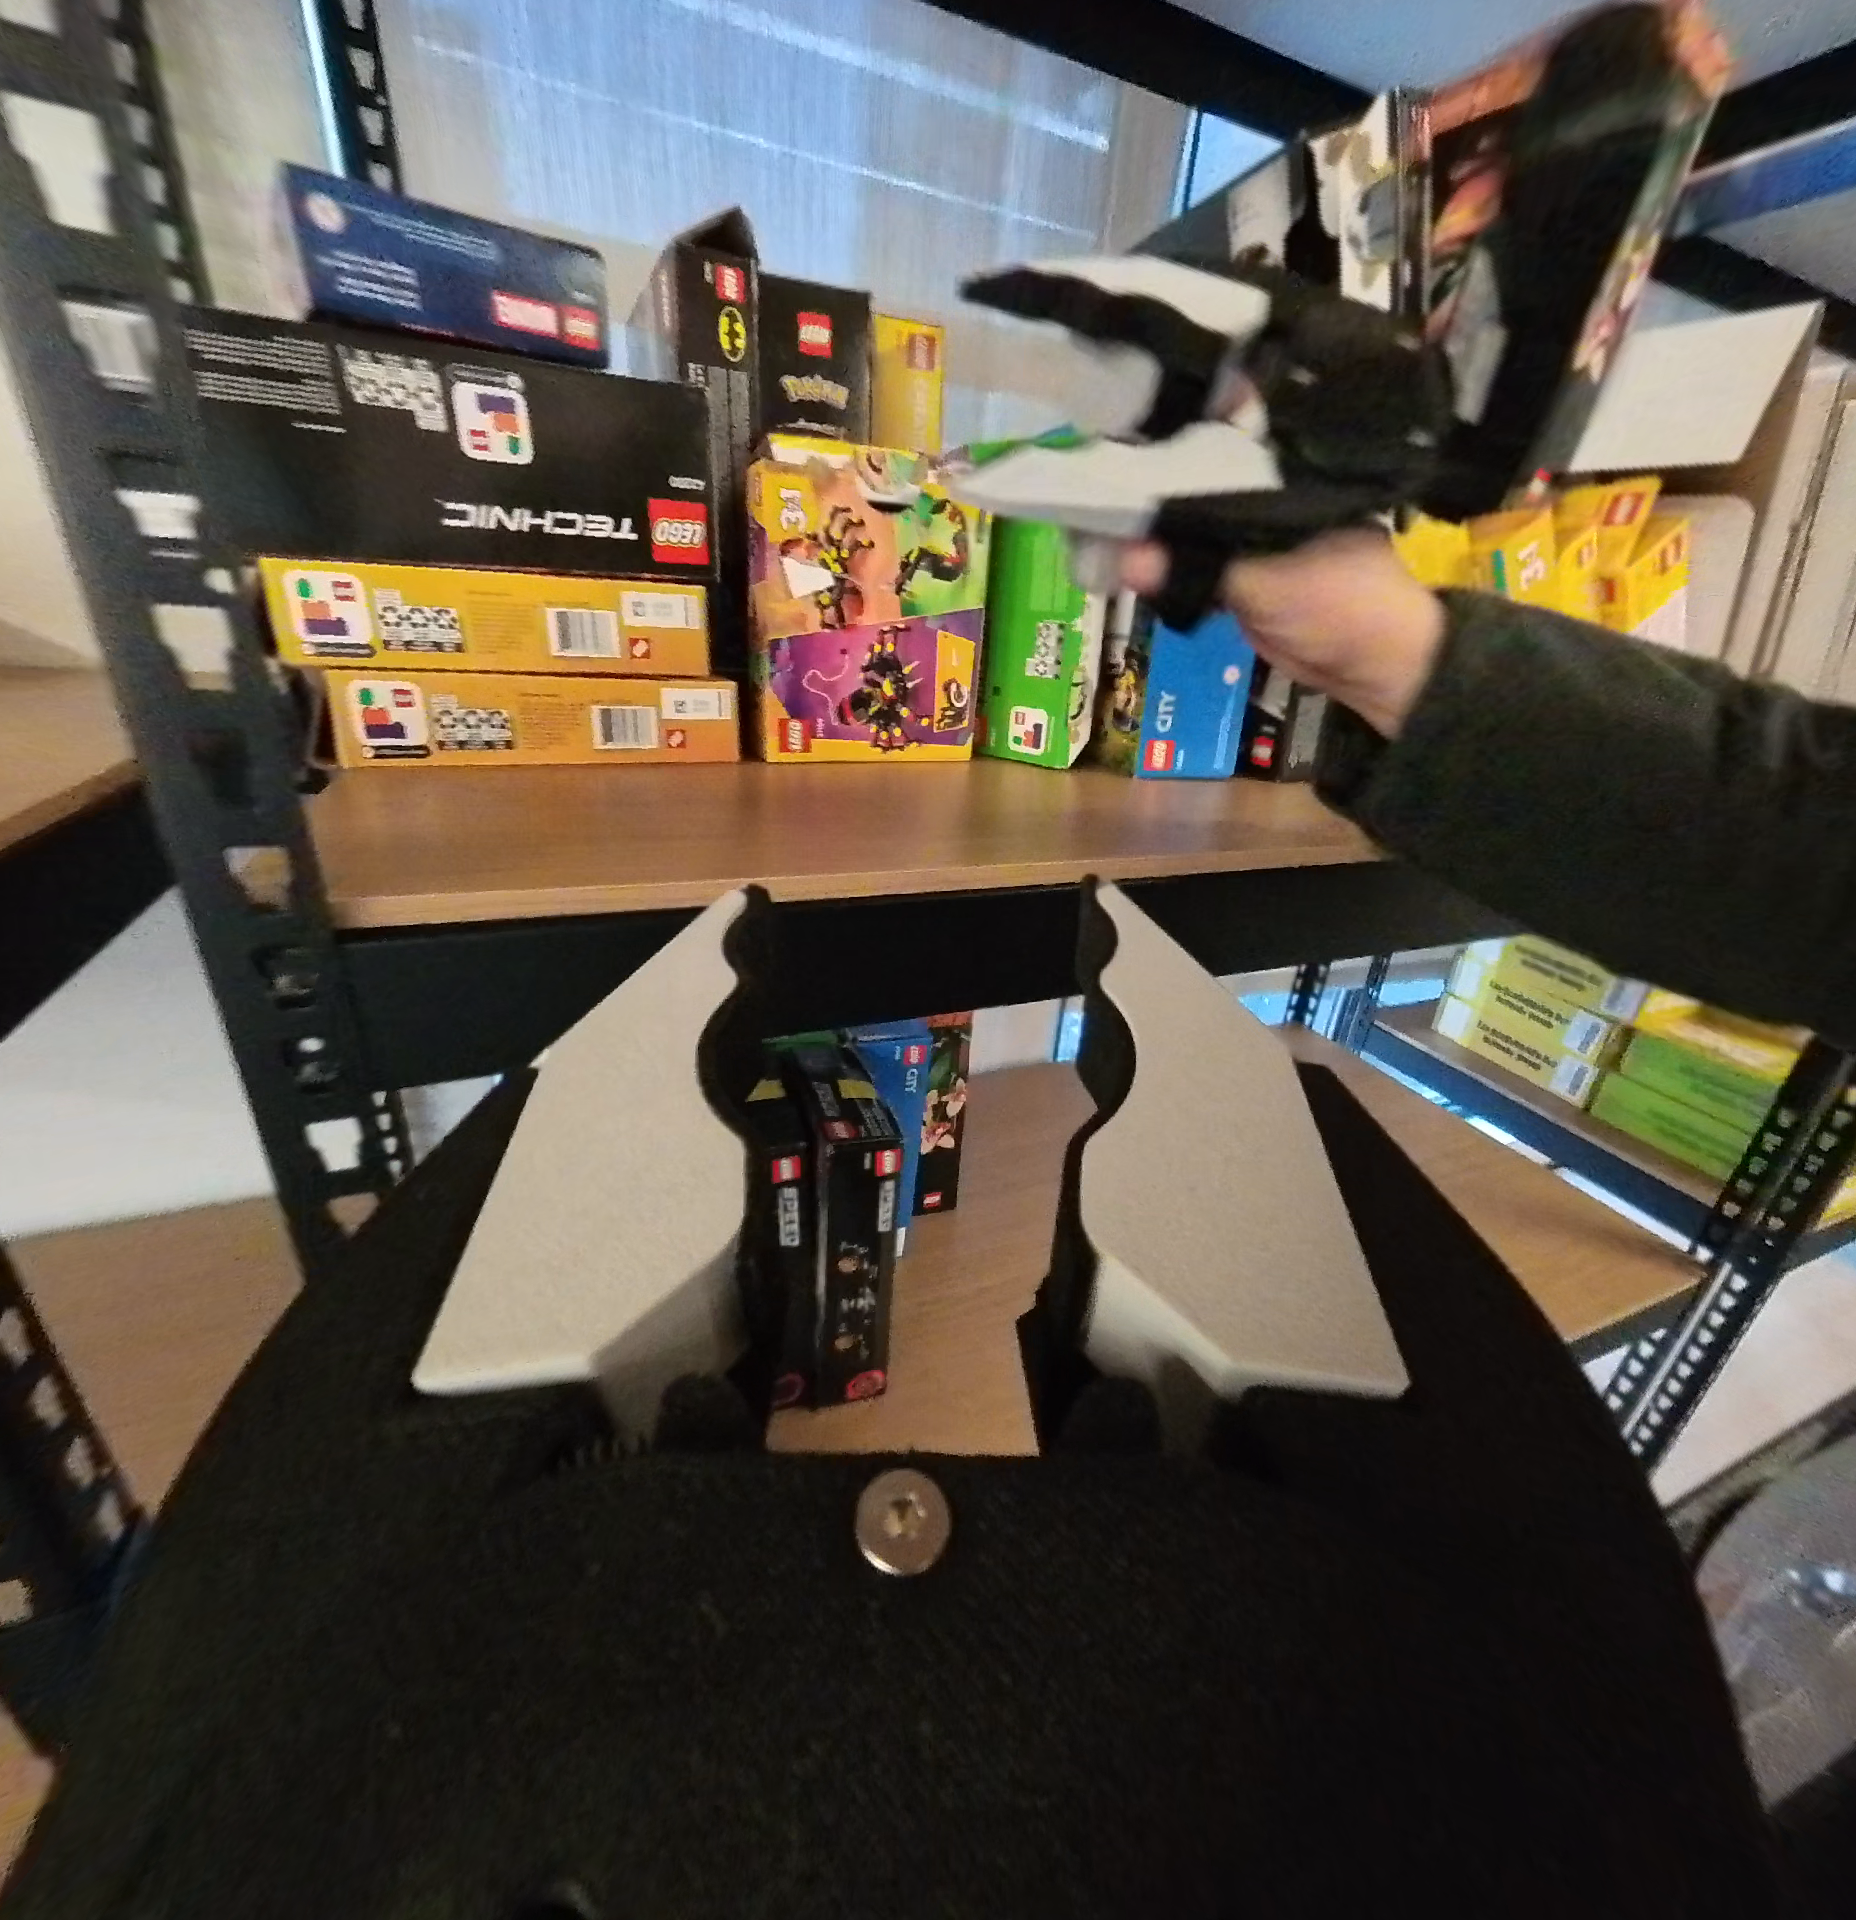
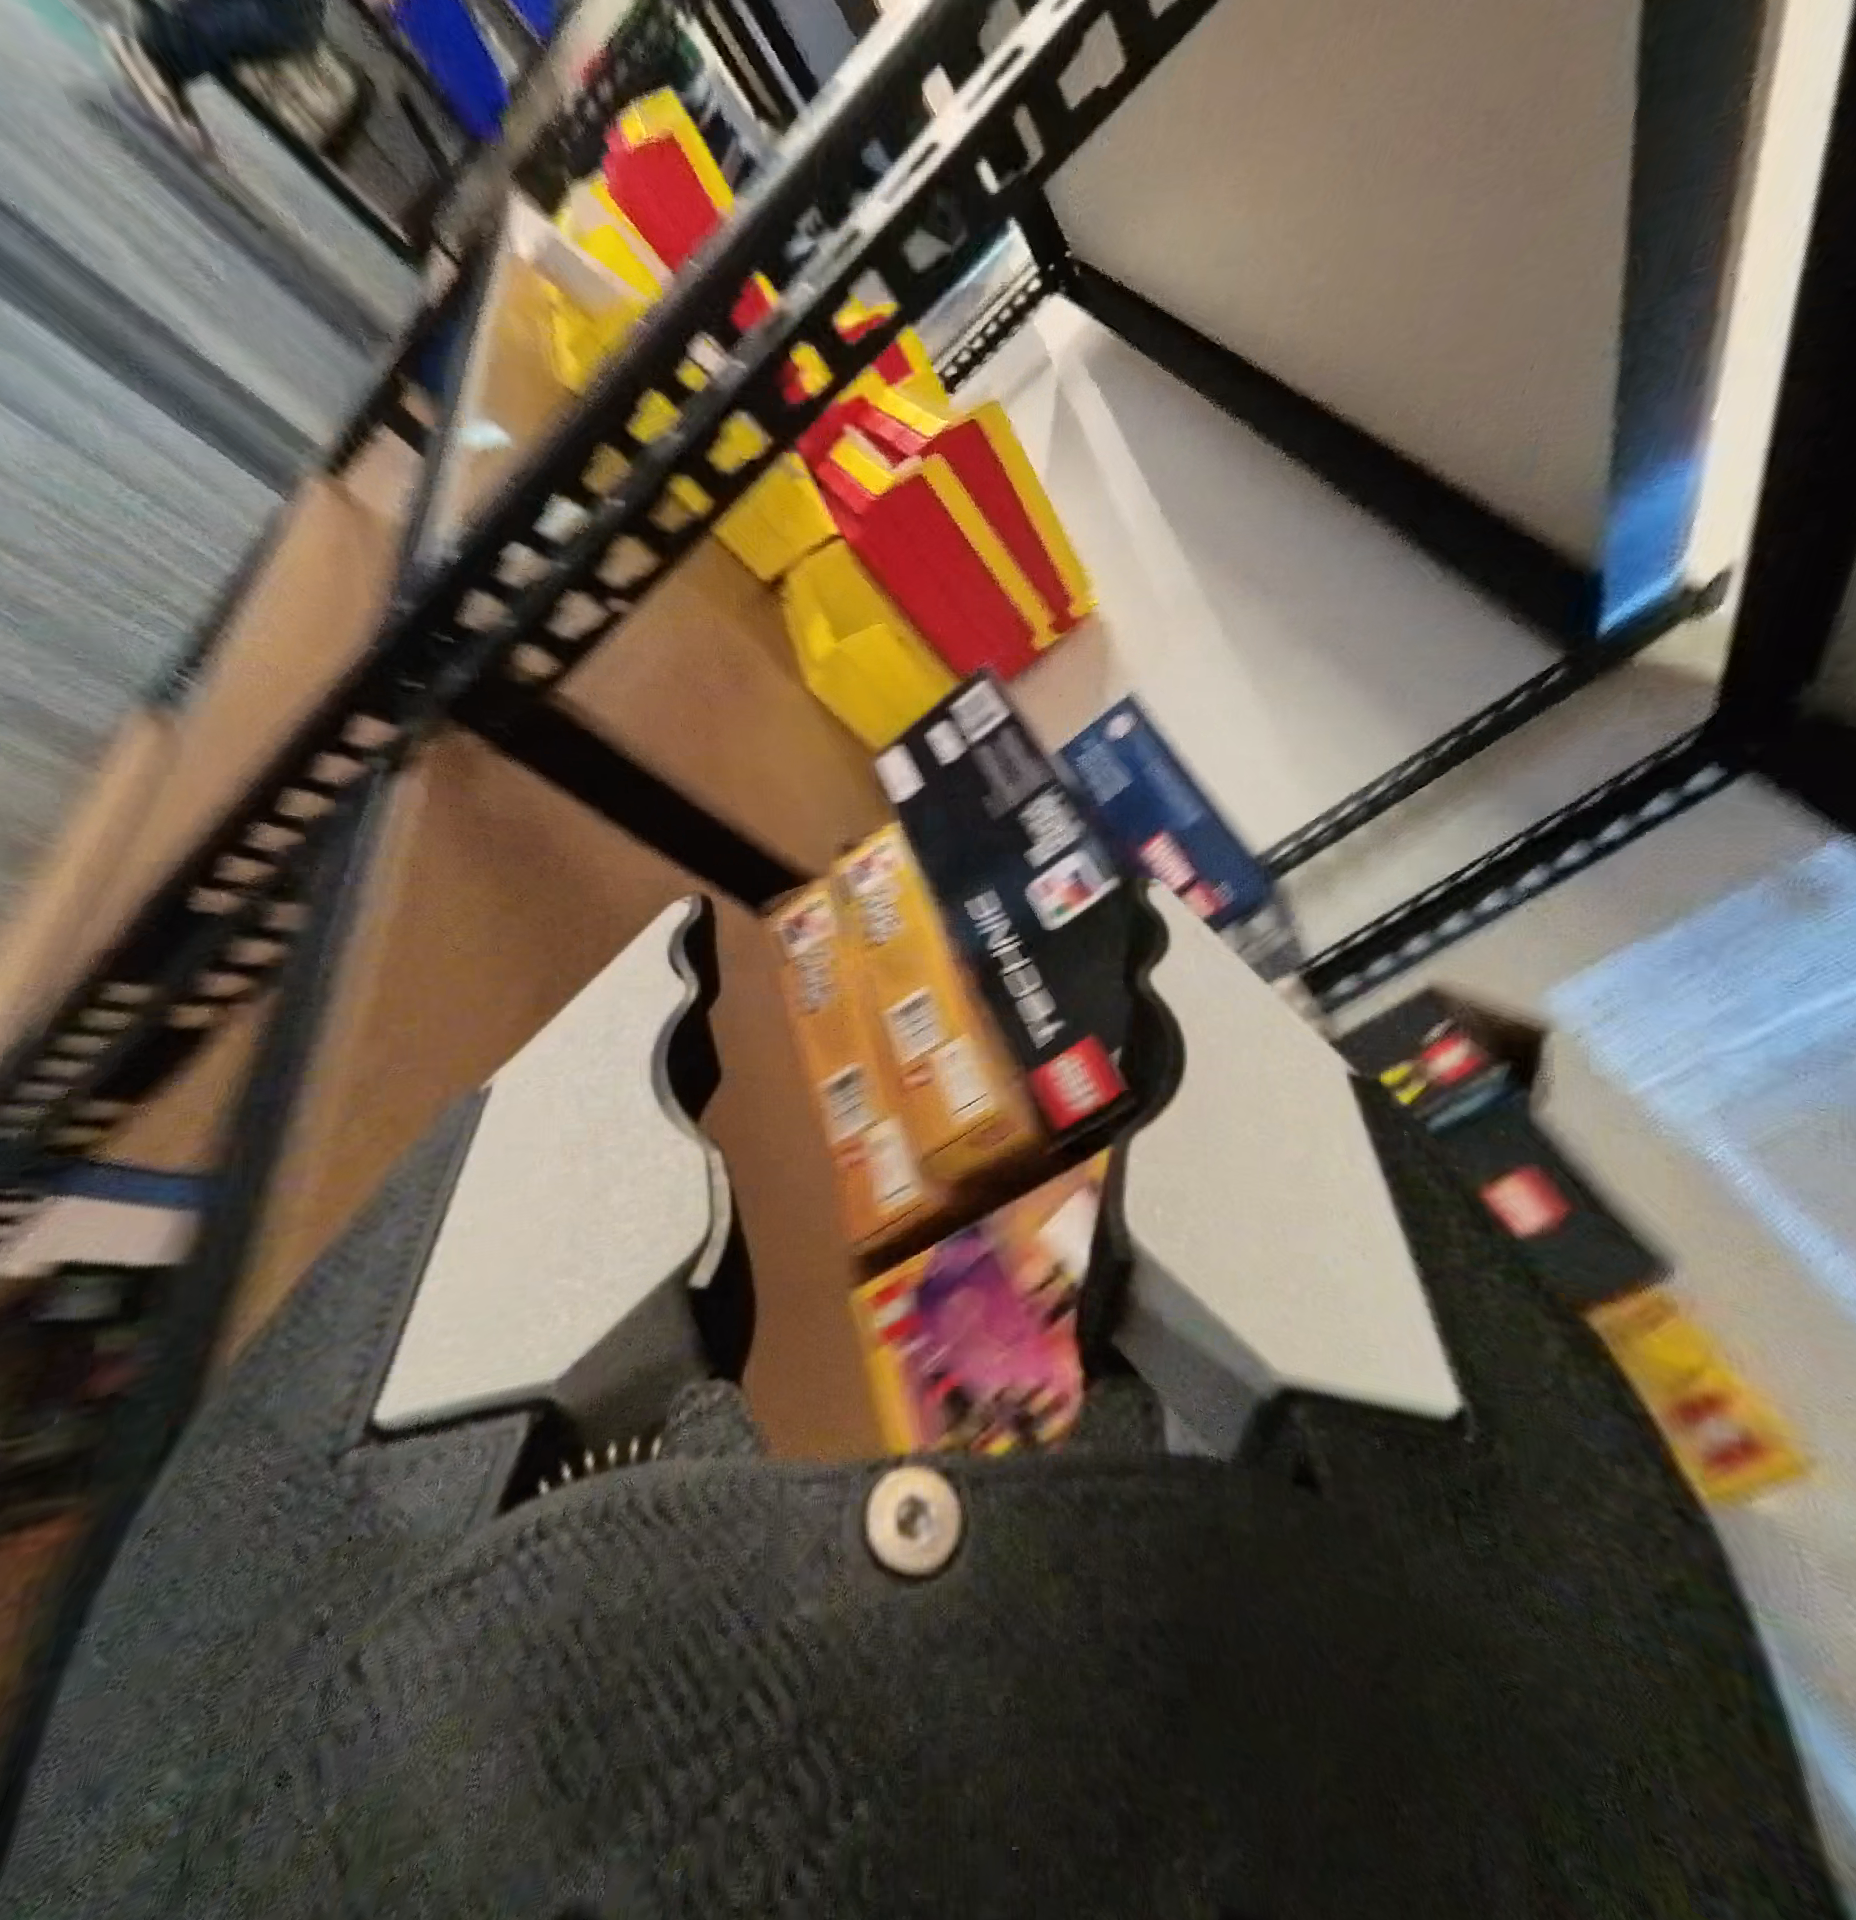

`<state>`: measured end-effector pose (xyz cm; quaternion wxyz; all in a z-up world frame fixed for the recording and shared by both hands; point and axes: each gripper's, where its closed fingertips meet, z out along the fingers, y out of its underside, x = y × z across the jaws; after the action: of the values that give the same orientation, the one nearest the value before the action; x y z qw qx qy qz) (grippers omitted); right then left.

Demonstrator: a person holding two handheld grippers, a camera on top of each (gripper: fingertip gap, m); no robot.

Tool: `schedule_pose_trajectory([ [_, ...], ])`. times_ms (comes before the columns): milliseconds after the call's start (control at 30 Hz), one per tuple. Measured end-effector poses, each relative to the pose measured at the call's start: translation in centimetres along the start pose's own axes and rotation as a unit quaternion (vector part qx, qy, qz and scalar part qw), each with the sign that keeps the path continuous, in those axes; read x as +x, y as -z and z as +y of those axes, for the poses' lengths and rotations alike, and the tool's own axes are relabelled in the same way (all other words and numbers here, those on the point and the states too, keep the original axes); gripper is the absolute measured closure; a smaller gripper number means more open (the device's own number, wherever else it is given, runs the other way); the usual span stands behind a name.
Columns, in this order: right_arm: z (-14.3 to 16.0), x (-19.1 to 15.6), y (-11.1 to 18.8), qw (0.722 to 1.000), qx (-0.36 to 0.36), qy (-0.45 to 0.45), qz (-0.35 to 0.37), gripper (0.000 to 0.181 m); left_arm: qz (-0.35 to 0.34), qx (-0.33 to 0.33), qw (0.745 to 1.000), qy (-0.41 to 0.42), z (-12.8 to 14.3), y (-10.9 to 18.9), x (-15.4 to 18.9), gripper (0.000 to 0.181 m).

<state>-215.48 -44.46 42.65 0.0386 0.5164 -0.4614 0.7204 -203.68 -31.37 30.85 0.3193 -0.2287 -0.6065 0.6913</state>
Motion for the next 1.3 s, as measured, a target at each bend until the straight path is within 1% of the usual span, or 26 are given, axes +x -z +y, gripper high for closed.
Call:
schedule_pose_trajectory([
  [100,1.1,3.6,-7.7,0.995,-0.04,0.087,0.017,0.103,-0.011,0.008,1.0,0.008,-0.1,2.1,-1.8,0.125],
  [167,2.6,5.4,-12.6,0.984,-0.082,0.154,0.028,0.104,-0.012,0.001,1.0,0.013,0.4,3.6,-3.2,0.125],
  [233,4.2,6.5,-16.8,0.975,-0.127,0.179,0.026,0.097,-0.015,-0.015,1.0,0.015,1.3,5.1,-5.0,0.125],
  [333,5.5,8.1,-21.1,0.972,-0.158,0.172,0.033,0.097,-0.006,-0.044,0.999,0.03,2.3,7.4,-7.6,0.125],
  [400,6.3,9.1,-22.7,0.966,-0.189,0.172,0.038,0.098,0.006,-0.058,0.998,0.034,2.6,8.7,-9.2,0.127],
  [433,6.7,9.1,-23.2,0.965,-0.202,0.163,0.028,0.106,0.011,-0.064,0.997,0.033,2.7,9.2,-10.0,0.127],
  [467,7.1,9.0,-23.5,0.964,-0.217,0.151,0.017,0.117,0.016,-0.072,0.997,0.03,3.0,9.6,-10.8,0.127],
  [500,7.5,9.1,-23.6,0.961,-0.233,0.147,0.019,0.116,0.022,-0.082,0.996,0.026,3.3,9.9,-11.5,0.128],
  [567,7.5,9.5,-23.4,0.956,-0.25,0.153,0.028,0.126,0.037,-0.101,0.994,0.019,3.9,9.9,-12.6,0.128],
  [600,7.3,9.7,-23.2,0.955,-0.252,0.155,0.032,0.13,0.047,-0.106,0.993,0.019,4.1,9.6,-13.0,0.128],
  [667,6.9,9.3,-22.6,0.953,-0.252,0.169,0.028,0.131,0.076,-0.105,0.991,0.027,3.7,8.5,-12.9,0.128],
  [767,6.2,8.6,-21.2,0.947,-0.24,0.214,0.026,0.131,0.116,-0.087,0.989,0.026,2.4,6.2,-11.8,0.129],
  [900,5.6,8.0,-19.0,0.948,-0.228,0.221,0.01,0.131,0.153,-0.057,0.986,0.026,0.7,3.1,-9.7,0.129],
  [1033,5.4,7.7,-16.4,0.945,-0.223,0.238,-0.006,0.131,0.192,-0.063,0.978,0.045,0.5,1.1,-6.8,0.129],
  [1100,5.0,7.8,-15.6,0.946,-0.212,0.247,0.004,0.133,0.2,-0.07,0.976,0.048,0.7,0.4,-5.8,0.129],
  [1133,4.6,8.0,-15.5,0.945,-0.199,0.259,0.016,0.132,0.202,-0.07,0.976,0.051,0.7,0.1,-5.5,0.129],
  [1167,4.5,8.1,-15.5,0.941,-0.196,0.276,0.021,0.119,0.206,-0.068,0.975,0.055,0.6,-0.1,-5.1,0.13],
  [1200,4.9,8.3,-15.6,0.934,-0.207,0.291,0.028,0.108,0.21,-0.066,0.974,0.06,0.5,-0.2,-4.7,0.13],
  [1233,5.4,8.4,-15.8,0.928,-0.219,0.3,0.027,0.103,0.212,-0.064,0.973,0.064,0.4,-0.4,-4.4,0.13],
  [1300,6.5,7.9,-16.2,0.922,-0.228,0.311,0.019,0.1,0.213,-0.065,0.973,0.066,0.3,-0.5,-4.0,0.13],
])
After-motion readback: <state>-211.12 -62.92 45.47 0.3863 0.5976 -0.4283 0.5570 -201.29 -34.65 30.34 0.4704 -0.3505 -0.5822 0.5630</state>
